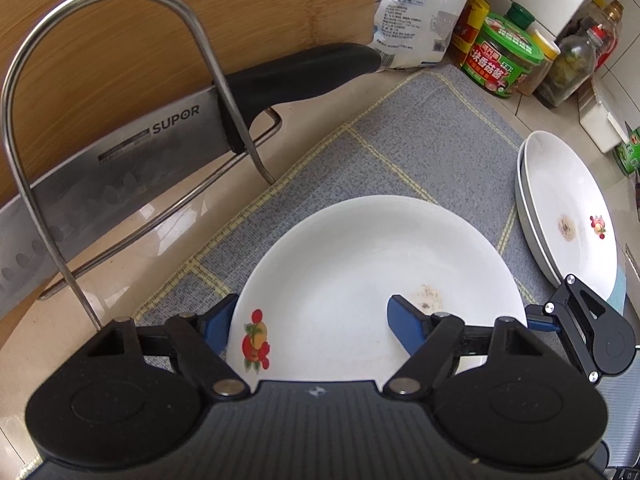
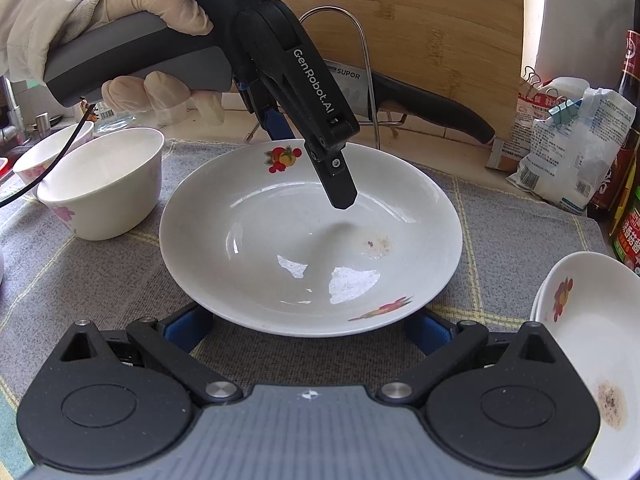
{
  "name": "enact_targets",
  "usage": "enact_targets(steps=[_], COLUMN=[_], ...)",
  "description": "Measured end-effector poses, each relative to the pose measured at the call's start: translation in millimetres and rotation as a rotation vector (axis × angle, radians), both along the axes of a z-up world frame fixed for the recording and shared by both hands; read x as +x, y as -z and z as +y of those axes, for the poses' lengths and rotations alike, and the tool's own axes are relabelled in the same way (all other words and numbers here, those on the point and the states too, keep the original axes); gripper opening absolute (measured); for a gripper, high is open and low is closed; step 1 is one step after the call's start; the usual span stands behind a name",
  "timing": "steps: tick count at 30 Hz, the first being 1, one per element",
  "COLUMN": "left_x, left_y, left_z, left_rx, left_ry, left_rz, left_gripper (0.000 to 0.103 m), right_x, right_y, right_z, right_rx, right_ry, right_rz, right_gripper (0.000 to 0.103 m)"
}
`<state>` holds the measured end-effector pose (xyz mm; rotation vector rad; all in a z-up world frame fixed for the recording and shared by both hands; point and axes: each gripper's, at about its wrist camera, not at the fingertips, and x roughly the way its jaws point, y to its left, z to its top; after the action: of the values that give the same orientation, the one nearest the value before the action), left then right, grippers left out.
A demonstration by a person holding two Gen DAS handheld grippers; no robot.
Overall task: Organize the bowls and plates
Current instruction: 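Close the left tool on the fruit-print plate's rim, then lift the fruit-print plate off the towel with the left tool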
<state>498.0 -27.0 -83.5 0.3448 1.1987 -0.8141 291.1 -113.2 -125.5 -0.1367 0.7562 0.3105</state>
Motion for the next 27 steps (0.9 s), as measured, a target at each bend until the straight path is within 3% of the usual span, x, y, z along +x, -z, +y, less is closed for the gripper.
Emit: enact_targets(steps=[17,27], left_x=[-5.2,1.4], left_y=[-7.9,-3.2], left_z=[3.4,5.4], left_rx=[0.006,0.007], left_ry=[0.057,0.082], left_rz=[-0.01,0.03], left_gripper=[0.072,0.073], right_x=[4.5,4.4], right_y=[-5.4,-4.2], right_z=[1.8,1.1], right_rx=[-0.031,-0.035], right_ry=[-0.023,-0.051], right_rz=[0.007,0.002], right_gripper=[0.103,0.103])
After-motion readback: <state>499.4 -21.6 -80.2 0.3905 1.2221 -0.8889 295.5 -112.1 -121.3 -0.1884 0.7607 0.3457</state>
